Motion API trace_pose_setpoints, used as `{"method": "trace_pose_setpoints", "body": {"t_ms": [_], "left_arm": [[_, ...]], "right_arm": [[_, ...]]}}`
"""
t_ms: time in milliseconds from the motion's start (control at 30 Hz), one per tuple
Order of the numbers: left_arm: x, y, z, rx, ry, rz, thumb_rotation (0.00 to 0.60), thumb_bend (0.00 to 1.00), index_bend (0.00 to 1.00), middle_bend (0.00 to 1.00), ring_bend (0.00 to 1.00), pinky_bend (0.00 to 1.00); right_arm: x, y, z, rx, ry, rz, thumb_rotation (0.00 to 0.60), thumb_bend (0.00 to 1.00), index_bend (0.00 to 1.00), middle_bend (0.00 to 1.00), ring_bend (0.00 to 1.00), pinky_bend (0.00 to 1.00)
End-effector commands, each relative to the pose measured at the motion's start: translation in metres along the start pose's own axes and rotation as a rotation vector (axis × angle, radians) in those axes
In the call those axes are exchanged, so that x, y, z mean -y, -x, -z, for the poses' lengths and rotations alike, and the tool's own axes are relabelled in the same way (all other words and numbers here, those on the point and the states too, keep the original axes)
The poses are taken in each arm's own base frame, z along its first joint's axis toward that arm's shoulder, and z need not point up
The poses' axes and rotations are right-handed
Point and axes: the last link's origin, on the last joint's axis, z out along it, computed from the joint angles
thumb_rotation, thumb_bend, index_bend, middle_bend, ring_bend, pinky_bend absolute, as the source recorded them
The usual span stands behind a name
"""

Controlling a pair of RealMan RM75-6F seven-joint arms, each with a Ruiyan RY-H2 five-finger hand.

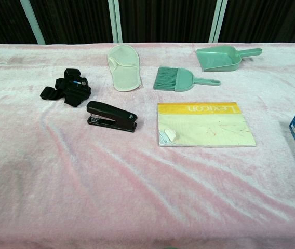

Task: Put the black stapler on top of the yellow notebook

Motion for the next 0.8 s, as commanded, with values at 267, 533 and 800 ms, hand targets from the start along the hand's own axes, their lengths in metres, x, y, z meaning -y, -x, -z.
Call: {"method": "trace_pose_setpoints", "body": {"t_ms": [267,533,800], "left_arm": [[0.0002,0.0003,0.0000,0.000,-0.003,0.001,0.600,0.10,0.21,0.12,0.00,0.15],[0.0010,0.0005,-0.0005,-0.001,-0.007,-0.008,0.600,0.10,0.21,0.12,0.00,0.15],[0.0017,-0.0012,0.0003,-0.027,-0.016,-0.037,0.600,0.10,0.21,0.12,0.00,0.15]], "right_arm": [[-0.0005,-0.0005,-0.0001,-0.003,0.005,0.000,0.600,0.12,0.01,0.00,0.07,0.12],[0.0003,-0.0012,0.0011,-0.011,0.002,0.001,0.600,0.12,0.01,0.00,0.07,0.12],[-0.0004,-0.0008,0.0004,-0.011,0.008,0.002,0.600,0.12,0.01,0.00,0.07,0.12]]}}
